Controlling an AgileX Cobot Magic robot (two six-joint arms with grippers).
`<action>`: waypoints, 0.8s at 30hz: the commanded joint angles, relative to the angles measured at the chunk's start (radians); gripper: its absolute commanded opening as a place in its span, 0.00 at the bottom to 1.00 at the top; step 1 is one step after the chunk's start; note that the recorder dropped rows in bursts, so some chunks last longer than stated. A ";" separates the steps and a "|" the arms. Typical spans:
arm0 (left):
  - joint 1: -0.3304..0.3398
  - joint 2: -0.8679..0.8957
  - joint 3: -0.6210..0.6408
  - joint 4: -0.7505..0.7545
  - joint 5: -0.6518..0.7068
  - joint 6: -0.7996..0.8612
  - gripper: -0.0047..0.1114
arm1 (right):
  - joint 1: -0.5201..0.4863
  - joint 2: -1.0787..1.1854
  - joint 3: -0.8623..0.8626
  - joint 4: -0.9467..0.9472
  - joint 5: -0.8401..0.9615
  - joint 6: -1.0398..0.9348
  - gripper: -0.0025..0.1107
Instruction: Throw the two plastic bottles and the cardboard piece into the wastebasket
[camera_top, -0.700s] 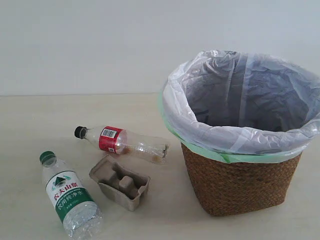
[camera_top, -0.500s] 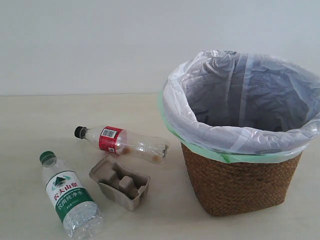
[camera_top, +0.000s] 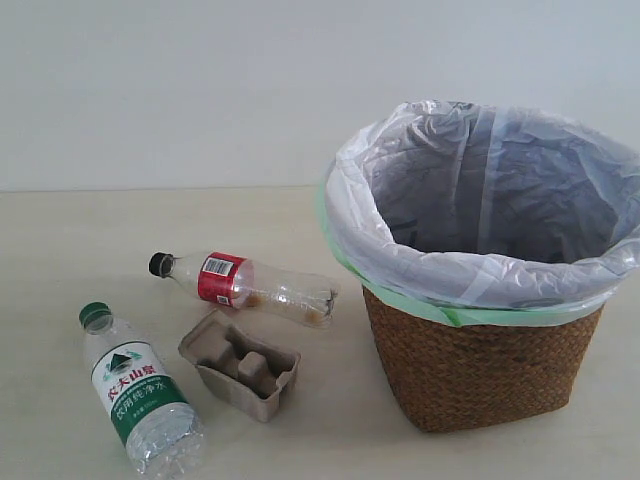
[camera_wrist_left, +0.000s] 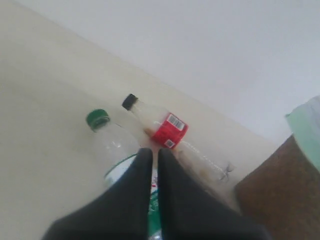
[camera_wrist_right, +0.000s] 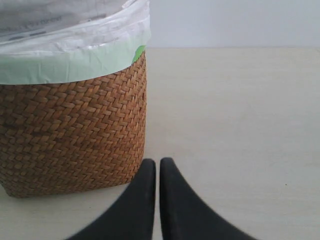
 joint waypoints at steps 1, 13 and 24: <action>0.004 -0.004 0.004 -0.091 -0.004 -0.039 0.07 | 0.002 -0.005 0.000 -0.002 -0.008 0.000 0.02; 0.004 -0.004 0.004 -0.123 -0.163 -0.039 0.07 | 0.002 -0.005 0.000 -0.002 -0.008 0.000 0.02; 0.004 -0.004 0.004 -0.126 -0.309 -0.039 0.07 | 0.002 -0.005 0.000 -0.002 -0.008 0.000 0.02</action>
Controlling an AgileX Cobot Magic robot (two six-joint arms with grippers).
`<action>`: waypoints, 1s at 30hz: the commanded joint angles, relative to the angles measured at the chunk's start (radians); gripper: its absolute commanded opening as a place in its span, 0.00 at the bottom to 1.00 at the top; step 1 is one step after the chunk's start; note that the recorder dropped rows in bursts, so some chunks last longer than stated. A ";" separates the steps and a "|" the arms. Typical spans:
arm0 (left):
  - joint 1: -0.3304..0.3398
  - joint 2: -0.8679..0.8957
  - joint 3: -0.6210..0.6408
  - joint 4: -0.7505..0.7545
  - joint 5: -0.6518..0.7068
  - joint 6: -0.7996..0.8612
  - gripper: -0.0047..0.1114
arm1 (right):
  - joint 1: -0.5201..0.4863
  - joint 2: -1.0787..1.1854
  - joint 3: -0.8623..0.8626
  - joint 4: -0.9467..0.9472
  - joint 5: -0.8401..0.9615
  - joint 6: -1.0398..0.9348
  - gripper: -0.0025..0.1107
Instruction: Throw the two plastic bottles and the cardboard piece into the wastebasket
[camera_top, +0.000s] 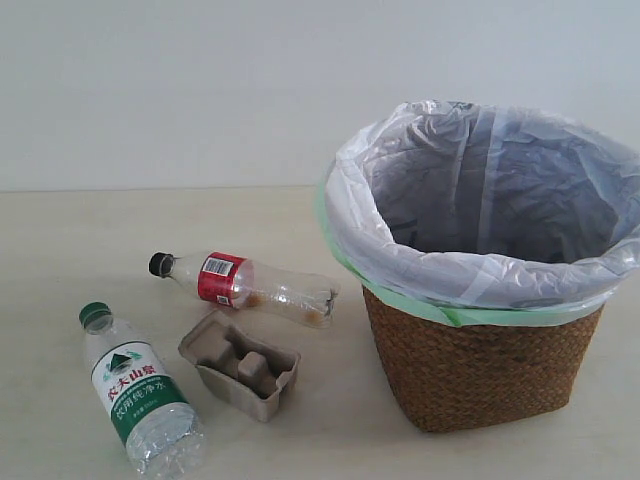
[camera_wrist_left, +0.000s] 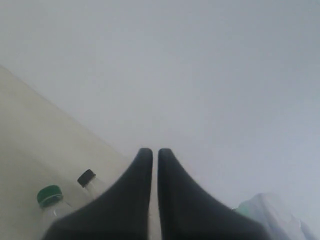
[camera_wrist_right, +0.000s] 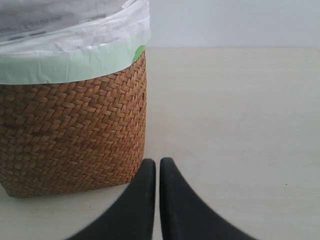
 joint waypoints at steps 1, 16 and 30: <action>0.004 -0.004 0.004 -0.011 0.006 -0.005 0.07 | 0.002 -0.005 0.000 -0.002 -0.008 0.000 0.02; 0.004 0.566 -0.492 0.086 0.524 0.160 0.07 | 0.002 -0.005 0.000 -0.002 -0.008 0.000 0.02; 0.004 1.313 -0.776 0.042 0.839 0.129 0.07 | 0.002 -0.005 0.000 -0.002 -0.008 0.000 0.02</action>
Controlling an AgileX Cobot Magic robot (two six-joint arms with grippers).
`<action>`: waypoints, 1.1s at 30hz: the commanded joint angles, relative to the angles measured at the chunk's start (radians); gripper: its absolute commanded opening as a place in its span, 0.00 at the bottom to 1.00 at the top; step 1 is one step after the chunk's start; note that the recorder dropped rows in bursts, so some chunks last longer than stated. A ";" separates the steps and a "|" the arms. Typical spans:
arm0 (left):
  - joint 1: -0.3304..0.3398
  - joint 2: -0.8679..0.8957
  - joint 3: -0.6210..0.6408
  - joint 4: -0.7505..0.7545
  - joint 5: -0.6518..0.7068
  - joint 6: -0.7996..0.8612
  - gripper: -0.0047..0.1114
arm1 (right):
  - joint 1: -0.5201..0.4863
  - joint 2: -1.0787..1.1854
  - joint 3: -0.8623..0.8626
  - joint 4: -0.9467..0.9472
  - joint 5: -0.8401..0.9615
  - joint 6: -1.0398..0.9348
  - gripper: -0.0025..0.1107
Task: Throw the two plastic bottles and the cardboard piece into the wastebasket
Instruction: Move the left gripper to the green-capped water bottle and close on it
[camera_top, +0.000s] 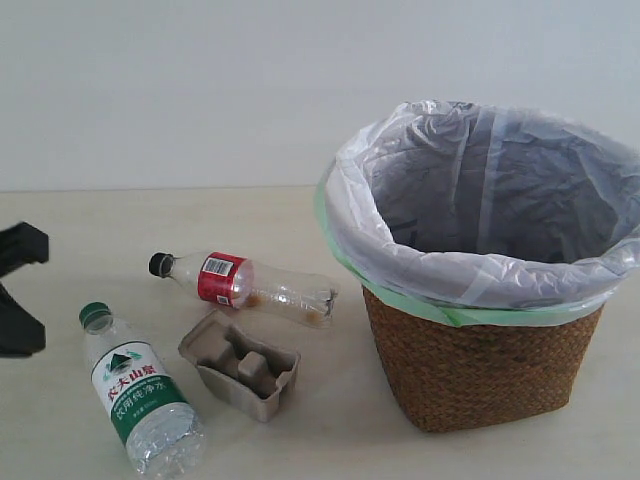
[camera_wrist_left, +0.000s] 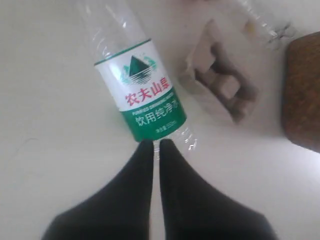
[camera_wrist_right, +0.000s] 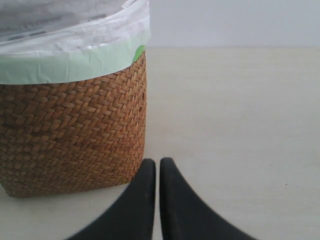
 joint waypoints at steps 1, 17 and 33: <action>0.004 0.168 -0.013 -0.013 0.014 -0.005 0.08 | 0.002 -0.005 0.000 -0.002 -0.008 0.000 0.02; 0.004 0.443 -0.014 -0.242 0.021 -0.041 0.81 | 0.002 -0.005 0.000 -0.002 -0.008 0.000 0.02; 0.004 0.445 -0.052 -0.260 -0.036 -0.040 0.81 | 0.002 -0.005 0.000 -0.002 -0.008 0.000 0.02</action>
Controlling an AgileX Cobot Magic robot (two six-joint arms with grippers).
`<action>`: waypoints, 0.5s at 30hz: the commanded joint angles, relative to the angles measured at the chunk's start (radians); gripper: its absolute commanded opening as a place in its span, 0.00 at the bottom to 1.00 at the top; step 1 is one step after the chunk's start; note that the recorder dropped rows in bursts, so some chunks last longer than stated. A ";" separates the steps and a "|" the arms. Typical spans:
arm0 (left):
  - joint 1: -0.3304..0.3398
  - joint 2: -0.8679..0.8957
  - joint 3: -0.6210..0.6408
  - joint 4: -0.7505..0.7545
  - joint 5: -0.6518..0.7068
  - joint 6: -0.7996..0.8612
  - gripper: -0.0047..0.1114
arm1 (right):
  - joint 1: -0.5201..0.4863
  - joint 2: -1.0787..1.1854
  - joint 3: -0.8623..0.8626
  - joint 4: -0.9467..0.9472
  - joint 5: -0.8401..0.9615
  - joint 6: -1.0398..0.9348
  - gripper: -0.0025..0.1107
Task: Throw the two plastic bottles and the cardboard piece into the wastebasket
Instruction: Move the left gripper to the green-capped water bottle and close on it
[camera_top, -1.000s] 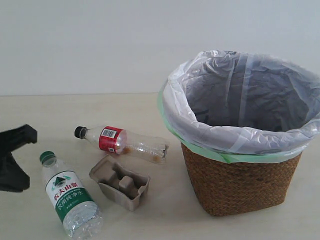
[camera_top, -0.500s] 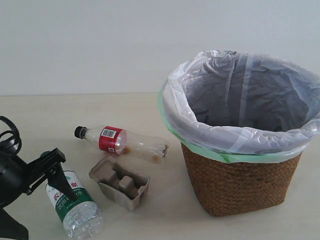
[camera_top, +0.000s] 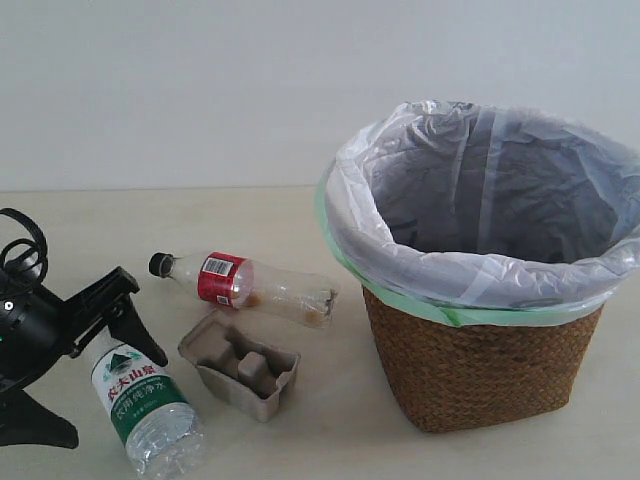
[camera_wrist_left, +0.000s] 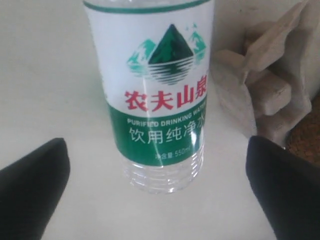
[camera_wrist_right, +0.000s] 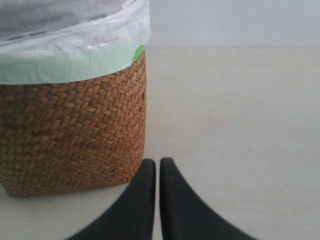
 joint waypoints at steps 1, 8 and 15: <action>0.004 0.002 -0.009 -0.003 -0.026 0.008 0.81 | 0.002 -0.005 0.000 -0.002 -0.008 0.000 0.02; 0.004 0.002 -0.010 0.040 -0.058 0.025 0.81 | 0.002 -0.005 0.000 -0.002 -0.008 0.000 0.02; -0.003 0.031 -0.002 0.042 -0.062 0.019 0.81 | 0.002 -0.005 0.000 -0.002 -0.008 0.000 0.02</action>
